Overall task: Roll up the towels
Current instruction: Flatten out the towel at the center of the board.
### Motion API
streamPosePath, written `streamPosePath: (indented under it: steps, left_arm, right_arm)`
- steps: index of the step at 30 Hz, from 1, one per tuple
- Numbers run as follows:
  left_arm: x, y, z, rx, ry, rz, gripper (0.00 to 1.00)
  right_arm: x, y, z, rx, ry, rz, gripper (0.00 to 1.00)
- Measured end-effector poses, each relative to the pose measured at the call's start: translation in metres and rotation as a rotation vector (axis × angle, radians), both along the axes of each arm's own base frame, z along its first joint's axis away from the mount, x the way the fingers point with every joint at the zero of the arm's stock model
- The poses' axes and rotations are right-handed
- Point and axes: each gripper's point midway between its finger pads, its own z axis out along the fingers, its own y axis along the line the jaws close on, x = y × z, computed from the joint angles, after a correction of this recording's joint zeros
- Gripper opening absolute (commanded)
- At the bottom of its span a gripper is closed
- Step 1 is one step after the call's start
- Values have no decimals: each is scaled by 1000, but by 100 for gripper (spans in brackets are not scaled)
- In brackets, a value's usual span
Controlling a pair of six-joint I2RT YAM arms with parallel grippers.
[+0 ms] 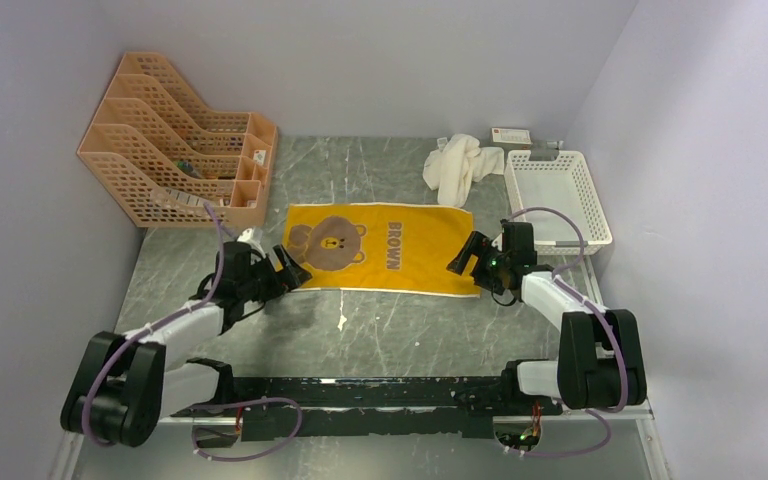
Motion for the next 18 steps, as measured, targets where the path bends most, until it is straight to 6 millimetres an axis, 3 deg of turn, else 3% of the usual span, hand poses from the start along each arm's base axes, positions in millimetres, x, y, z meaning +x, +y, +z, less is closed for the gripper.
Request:
streamPosePath:
  steps: [6,12,15,18]
  left_arm:
    - [-24,7,0,-21,21,43,96]
    - [-34,16,4,11,90,89,98]
    - [-15,18,29,63,89,79,100]
    - [32,15,84,115,-8,42,100]
  right_arm:
    - [-4,2,2,18,-9,3,88]
    - [-29,5,5,50,74,-12,89]
    - [-31,-1,16,16,125,-39,92]
    - [4,-8,49,-22,52,-62,93]
